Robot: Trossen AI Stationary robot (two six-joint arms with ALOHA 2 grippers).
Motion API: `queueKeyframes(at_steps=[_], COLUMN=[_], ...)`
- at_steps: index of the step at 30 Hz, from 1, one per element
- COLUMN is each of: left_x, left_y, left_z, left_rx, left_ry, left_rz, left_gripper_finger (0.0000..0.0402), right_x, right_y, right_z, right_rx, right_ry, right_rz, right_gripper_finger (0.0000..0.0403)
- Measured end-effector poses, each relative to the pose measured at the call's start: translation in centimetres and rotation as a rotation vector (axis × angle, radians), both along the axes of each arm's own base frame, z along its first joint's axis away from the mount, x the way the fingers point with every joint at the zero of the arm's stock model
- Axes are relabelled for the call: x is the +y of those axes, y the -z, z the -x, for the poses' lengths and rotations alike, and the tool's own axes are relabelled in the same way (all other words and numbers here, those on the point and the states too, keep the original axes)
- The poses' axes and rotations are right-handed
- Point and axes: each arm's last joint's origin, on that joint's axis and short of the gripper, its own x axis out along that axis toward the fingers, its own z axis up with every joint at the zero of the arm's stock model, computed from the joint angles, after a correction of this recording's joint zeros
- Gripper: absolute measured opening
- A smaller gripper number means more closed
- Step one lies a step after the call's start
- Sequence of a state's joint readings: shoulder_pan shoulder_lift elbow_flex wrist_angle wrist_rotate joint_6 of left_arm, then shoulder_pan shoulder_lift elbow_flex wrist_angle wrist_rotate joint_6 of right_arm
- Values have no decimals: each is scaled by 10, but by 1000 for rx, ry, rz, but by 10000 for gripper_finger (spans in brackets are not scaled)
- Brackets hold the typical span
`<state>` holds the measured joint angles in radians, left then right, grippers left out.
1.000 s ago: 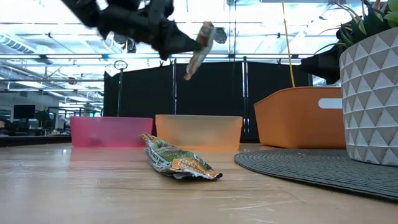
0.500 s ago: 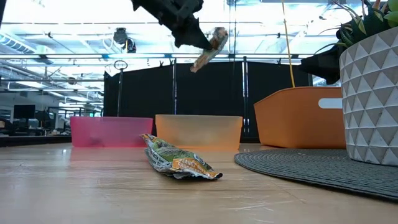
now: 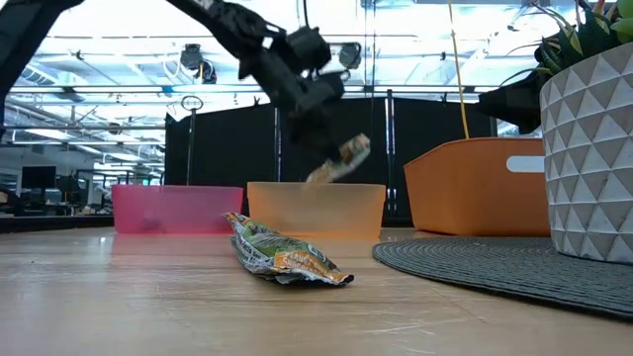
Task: Pick and place Granola Bars by type
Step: Put the bottom yellow granola bar into the left orange bin
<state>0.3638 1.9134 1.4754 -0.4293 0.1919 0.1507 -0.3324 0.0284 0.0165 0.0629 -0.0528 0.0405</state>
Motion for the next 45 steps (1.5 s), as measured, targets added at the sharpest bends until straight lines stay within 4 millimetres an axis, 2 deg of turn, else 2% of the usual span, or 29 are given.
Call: queueKeyframes(at_steps=[6, 13, 19, 22, 28, 34, 39, 45], left_x=[3, 1, -2, -11, -27, -31, -31, -32], left_y=[26, 28, 29, 31, 31, 31, 31, 31], left_z=[-8, -9, -5, -6, -12, -12, -12, -13], left_rx=[42, 45, 85, 115, 117, 122, 122, 124], left_ry=[6, -20, -324, -376, -326, -312, -313, -345], left_rz=[45, 63, 333, 378, 361, 355, 354, 301], left_gripper_finger=[1, 1, 1, 3, 3, 13, 4, 23], right_x=[0, 0, 0, 0, 0, 0, 0, 0], right_y=[0, 0, 0, 0, 0, 0, 0, 0], right_z=[0, 0, 0, 0, 0, 0, 0, 0], right_rx=[0, 1, 0, 0, 1, 0, 0, 0], right_ry=[0, 0, 0, 0, 0, 0, 0, 0], right_rz=[0, 0, 0, 0, 0, 0, 0, 0], right_gripper_finger=[128, 128, 128, 128, 128, 128, 128, 128])
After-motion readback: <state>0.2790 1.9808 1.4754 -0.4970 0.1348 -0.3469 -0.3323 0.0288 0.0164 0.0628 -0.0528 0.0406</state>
